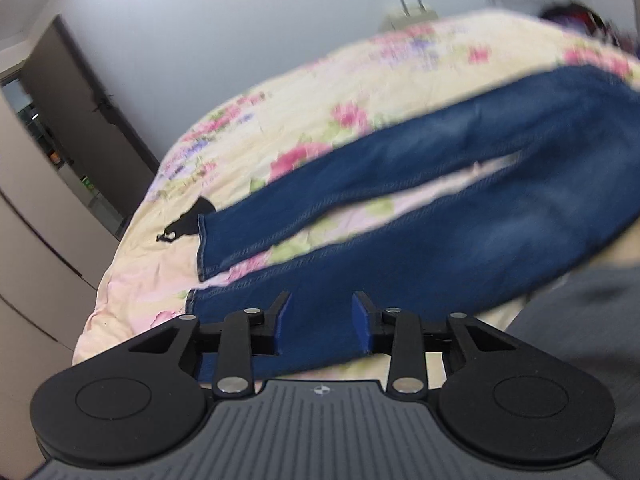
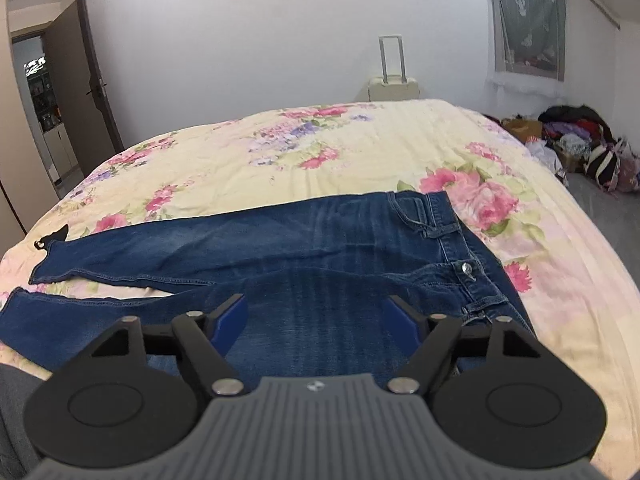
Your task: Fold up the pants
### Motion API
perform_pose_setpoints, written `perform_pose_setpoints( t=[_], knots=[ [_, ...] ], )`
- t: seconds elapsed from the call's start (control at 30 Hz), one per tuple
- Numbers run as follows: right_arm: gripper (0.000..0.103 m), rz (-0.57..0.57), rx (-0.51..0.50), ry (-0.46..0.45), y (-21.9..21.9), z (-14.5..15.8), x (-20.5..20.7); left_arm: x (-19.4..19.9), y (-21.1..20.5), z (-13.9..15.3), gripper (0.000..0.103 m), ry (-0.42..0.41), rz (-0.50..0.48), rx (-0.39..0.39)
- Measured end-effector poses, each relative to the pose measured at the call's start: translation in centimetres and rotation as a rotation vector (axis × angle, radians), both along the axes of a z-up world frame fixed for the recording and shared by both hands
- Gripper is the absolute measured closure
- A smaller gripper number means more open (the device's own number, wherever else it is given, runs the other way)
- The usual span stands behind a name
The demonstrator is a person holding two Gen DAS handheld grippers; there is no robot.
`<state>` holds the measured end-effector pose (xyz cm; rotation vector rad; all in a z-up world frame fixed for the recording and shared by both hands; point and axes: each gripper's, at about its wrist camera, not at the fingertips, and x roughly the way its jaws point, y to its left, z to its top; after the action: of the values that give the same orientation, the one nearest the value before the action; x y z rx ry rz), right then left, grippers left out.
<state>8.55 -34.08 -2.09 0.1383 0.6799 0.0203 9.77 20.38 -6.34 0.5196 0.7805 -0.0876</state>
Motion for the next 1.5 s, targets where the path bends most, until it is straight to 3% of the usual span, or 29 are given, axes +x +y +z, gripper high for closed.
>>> perform_pose_setpoints(
  t=[0.13,0.27,0.4,0.57,0.63,0.73,0.83,1.0,1.13,1.23,1.37,1.5],
  knots=[
    [0.039,-0.024,-0.021,0.096,-3.3,-1.5,3.4,1.7,3.2,-5.2,0.061,0.119,-0.048,0.164],
    [0.058,0.003,-0.029,0.265,-6.2,-3.2,7.3,2.1,4.1,-10.4,0.058,0.197,-0.119,0.345],
    [0.059,0.073,-0.217,0.362,-7.3,-4.1,9.8,2.4,3.2,-14.4,0.053,0.214,-0.176,0.503],
    [0.06,0.207,-0.331,0.427,-9.2,-4.8,9.6,3.6,1.7,-16.3,0.053,0.142,-0.136,0.628],
    [0.061,0.274,-0.358,0.439,-10.1,-4.9,8.9,4.2,1.3,-16.0,0.066,0.14,-0.097,0.609],
    [0.063,0.348,-0.388,0.466,-11.6,-5.3,7.9,5.5,1.3,-14.1,0.088,0.146,0.004,0.513],
    [0.064,0.464,-0.467,0.511,-12.6,-6.6,6.9,6.3,1.1,-11.7,0.093,0.105,0.103,0.435],
    [0.065,0.676,-0.541,0.559,-13.1,-8.7,6.2,7.5,0.5,-8.7,0.094,0.098,0.274,0.334],
    [0.067,0.839,-0.544,0.579,-13.4,-10.3,6.2,8.5,0.1,-7.9,0.095,0.12,0.391,0.298],
    [0.068,0.935,-0.563,0.565,-13.4,-11.6,6.1,8.8,-0.3,-7.9,0.095,0.141,0.446,0.304],
    [0.067,1.027,-0.601,0.494,-13.5,-13.6,5.7,8.8,-1.2,-8.4,0.095,0.168,0.48,0.354],
    [0.067,1.1,-0.666,0.426,-13.8,-15.7,4.8,9.3,-1.5,-8.0,0.095,0.168,0.517,0.353]
  ],
)
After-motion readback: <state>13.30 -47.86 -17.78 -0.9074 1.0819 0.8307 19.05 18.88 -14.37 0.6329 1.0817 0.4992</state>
